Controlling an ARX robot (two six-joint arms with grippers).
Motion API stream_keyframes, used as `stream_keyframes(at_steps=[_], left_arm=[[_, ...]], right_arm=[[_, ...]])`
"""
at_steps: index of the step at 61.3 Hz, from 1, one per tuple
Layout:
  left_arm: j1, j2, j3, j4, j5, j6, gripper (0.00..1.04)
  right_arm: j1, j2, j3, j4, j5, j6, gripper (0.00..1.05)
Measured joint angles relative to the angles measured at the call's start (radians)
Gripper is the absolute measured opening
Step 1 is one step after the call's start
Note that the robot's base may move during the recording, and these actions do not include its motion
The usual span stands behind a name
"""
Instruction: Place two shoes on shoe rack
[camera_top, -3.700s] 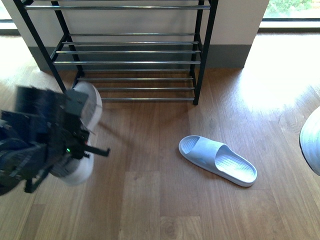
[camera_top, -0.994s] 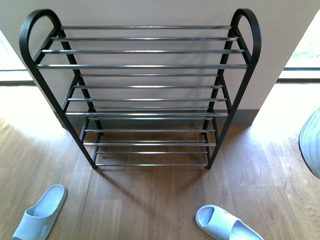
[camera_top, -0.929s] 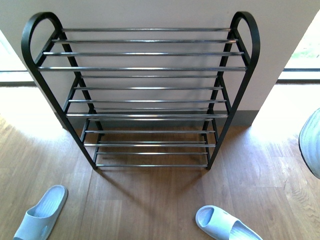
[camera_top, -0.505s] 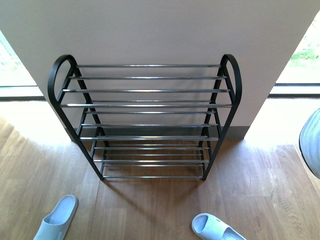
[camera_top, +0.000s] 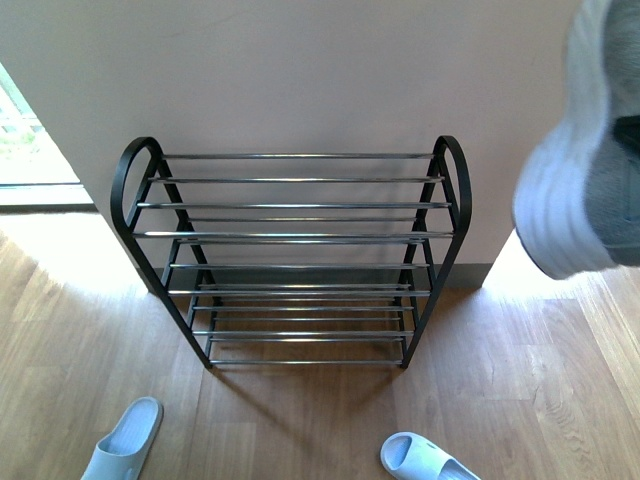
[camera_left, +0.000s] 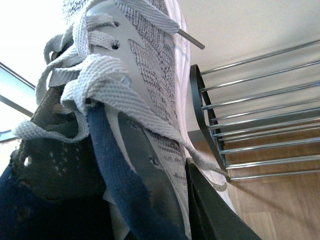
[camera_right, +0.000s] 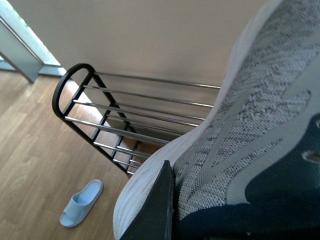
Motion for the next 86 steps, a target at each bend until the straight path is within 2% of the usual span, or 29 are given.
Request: stream_keyframes(at_steps=[13, 23, 30, 38, 53, 70, 72, 86], left_arm=[[0.000, 0.000, 0.000, 0.000, 0.002, 0.000, 0.02], [0.000, 0.000, 0.000, 0.000, 0.000, 0.000, 0.02], [0.000, 0.000, 0.000, 0.000, 0.002, 0.000, 0.02], [0.000, 0.000, 0.000, 0.000, 0.001, 0.000, 0.02], [0.000, 0.000, 0.000, 0.000, 0.001, 0.000, 0.02], [0.000, 0.000, 0.000, 0.000, 0.001, 0.000, 0.02], [0.000, 0.000, 0.000, 0.000, 0.001, 0.000, 0.02], [0.000, 0.000, 0.000, 0.000, 0.001, 0.000, 0.02]], right_arm=[[0.160, 0.283, 0.288, -0.103, 0.102, 0.001, 0.01], [0.203, 0.471, 0.462, -0.169, 0.156, -0.064, 0.01], [0.198, 0.626, 0.596, -0.240, 0.197, -0.123, 0.01], [0.152, 0.829, 0.814, -0.340, 0.282, -0.184, 0.01], [0.093, 0.975, 1.013, -0.386, 0.396, -0.282, 0.01], [0.056, 1.015, 1.135, -0.520, 0.364, -0.383, 0.01], [0.055, 1.015, 1.135, -0.520, 0.359, -0.387, 0.04], [0.030, 0.912, 0.979, -0.412, 0.328, -0.396, 0.41]])
